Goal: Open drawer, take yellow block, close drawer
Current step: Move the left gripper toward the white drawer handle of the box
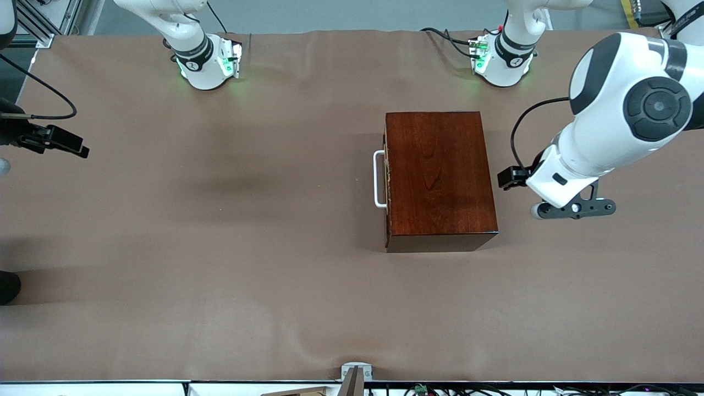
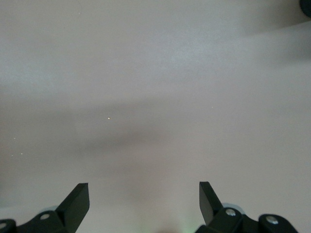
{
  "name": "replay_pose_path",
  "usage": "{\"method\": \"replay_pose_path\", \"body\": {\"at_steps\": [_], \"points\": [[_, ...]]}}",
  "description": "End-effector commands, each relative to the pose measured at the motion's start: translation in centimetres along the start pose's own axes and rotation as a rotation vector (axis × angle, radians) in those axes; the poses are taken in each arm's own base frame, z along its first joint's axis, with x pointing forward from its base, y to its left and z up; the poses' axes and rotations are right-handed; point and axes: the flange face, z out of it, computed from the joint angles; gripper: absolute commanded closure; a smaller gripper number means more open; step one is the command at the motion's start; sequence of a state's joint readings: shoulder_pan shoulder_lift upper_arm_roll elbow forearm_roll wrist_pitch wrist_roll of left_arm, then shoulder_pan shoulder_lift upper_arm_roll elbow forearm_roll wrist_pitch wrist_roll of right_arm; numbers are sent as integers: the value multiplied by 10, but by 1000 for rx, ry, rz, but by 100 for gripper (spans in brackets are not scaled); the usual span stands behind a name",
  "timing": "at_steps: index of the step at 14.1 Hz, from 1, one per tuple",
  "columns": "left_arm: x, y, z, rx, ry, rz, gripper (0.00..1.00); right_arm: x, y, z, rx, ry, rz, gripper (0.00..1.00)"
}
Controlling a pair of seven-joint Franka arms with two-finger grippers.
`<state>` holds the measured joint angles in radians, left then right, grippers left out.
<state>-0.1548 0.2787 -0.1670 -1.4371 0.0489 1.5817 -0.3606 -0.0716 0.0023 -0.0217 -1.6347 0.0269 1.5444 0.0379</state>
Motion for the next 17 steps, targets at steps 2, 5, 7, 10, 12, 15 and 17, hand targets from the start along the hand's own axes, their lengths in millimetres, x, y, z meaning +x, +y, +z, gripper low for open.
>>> {"method": "replay_pose_path", "body": {"at_steps": [2,5,7,10,12,15,17], "points": [[2,12,-1,-5,4,-13,0,-3,4,-2,-6,-1,-2,0],[8,22,7,-12,19,-83,0,-4,4,-2,-6,-1,-1,0],[7,35,9,-18,33,-111,0,-4,4,-2,-6,-1,-1,0],[3,56,18,-13,27,-106,0,-4,4,-2,-6,-1,-1,0],[1,66,16,-21,40,-131,0,-5,4,-3,-6,1,-1,0],[-13,100,7,-29,65,-128,0,-5,5,-3,-6,-1,1,0],[-20,118,7,-36,75,-143,0,-6,5,-2,-6,-8,1,0]]}}
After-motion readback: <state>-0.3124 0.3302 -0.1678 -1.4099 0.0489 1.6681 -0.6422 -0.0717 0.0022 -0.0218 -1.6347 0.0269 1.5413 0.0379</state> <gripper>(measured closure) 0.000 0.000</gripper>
